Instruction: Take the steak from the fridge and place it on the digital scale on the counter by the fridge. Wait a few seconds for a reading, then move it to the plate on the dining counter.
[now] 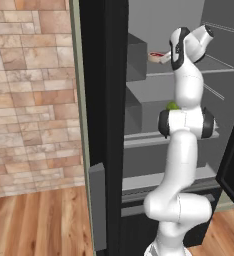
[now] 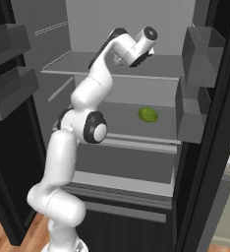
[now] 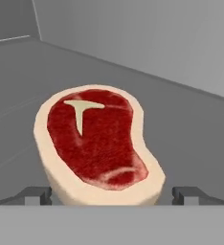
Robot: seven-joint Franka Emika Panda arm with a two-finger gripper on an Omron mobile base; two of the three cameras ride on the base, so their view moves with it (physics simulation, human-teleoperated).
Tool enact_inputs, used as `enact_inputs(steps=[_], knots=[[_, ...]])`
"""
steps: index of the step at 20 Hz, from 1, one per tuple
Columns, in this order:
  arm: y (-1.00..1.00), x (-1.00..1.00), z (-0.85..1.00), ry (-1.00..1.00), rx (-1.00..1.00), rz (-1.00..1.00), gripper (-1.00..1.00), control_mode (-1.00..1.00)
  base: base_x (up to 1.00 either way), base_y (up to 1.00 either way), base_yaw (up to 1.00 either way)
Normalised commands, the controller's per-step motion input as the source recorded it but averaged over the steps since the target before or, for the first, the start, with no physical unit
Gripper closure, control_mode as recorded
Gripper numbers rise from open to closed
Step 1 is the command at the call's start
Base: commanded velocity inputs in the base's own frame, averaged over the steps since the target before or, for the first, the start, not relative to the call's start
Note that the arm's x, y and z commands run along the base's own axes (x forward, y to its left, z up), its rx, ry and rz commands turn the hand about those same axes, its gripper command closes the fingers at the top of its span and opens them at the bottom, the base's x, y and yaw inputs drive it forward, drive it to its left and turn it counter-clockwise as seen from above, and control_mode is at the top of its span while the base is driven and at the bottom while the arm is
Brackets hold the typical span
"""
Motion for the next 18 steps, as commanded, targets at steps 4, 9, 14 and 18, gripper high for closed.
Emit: enact_inputs(steps=[4, 9, 14, 18], knots=[[0.13, 0.25, 0.0, 0.0, 0.0, 0.09, -1.0, -1.0, 0.0, 0.0, 0.0], [0.22, 0.1, -0.02, 0.0, 0.0, 0.08, -1.0, -1.0, 0.0, 0.0, 0.0], [0.35, 0.0, -0.13, 0.0, 0.0, 0.04, -1.0, -1.0, 0.0, 0.0, 0.0], [0.33, 0.0, -0.15, 0.0, 0.0, 0.0, 1.0, -1.0, 0.0, 0.0, 0.0]])
